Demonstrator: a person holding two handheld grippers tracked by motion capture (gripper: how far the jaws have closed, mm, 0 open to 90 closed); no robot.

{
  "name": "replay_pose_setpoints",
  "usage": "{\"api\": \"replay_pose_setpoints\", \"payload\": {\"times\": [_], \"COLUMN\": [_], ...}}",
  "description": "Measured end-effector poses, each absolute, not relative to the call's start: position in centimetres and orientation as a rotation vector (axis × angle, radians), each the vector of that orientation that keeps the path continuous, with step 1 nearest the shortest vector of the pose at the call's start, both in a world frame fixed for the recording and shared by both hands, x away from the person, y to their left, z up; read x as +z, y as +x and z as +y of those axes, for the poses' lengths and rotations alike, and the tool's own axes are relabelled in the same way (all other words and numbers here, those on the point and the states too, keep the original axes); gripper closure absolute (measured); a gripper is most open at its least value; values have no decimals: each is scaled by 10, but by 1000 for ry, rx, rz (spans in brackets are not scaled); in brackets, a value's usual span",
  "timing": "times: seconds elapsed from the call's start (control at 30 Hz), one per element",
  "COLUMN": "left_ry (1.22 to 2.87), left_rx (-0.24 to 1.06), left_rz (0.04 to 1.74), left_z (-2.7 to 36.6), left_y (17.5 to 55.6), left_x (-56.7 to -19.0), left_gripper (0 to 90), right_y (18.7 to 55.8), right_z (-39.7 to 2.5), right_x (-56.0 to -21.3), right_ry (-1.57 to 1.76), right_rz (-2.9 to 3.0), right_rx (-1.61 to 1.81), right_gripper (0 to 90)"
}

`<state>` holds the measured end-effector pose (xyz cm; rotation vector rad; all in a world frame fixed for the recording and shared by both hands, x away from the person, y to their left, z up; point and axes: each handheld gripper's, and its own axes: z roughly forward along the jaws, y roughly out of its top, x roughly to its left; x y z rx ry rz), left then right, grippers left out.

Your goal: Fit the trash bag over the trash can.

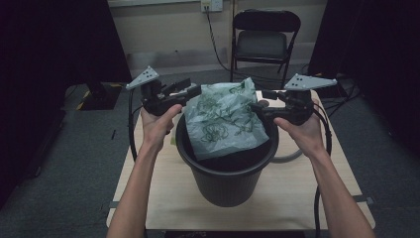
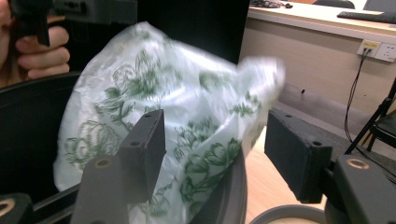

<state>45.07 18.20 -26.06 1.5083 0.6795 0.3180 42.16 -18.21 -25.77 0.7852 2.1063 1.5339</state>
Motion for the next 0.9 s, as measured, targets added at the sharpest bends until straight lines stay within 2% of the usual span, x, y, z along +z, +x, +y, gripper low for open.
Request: {"api": "replay_pose_setpoints", "payload": {"times": [0.23,0.3,0.47,0.53,0.57,0.6,0.67,0.7,0.8,0.83,0.9], "left_ry": [1512,1528,1527,1528,1528,1529,1532,1523,1531,1531,1549], "left_rx": [290,278,281,288,288,286,294,293,289,289,288], "left_rz": [709,707,716,723,723,732,733,742,745,745,736], "left_z": [184,185,190,192,192,194,195,195,194,194,192], "left_y": [457,458,458,459,459,459,460,460,461,461,462], "left_x": [-276,-279,-282,-284,-284,-285,-286,-288,-290,-290,-293], "left_gripper": [427,460,462,461,460,456,449,445,436,436,432], "right_y": [447,458,469,470,470,470,469,467,462,460,456], "right_z": [-173,-170,-165,-163,-163,-162,-161,-160,-160,-161,-163], "right_x": [-252,-252,-257,-260,-260,-262,-263,-266,-266,-265,-263], "right_ry": [820,842,865,855,855,849,839,830,812,797,777], "right_rz": [2098,2120,2192,2222,2222,2233,2242,2242,2197,2188,2177], "right_rx": [1534,1547,1532,1528,1528,1522,1520,1517,1508,1516,1540], "right_gripper": [366,390,461,538,538,628,658,740,803,855,843]}}
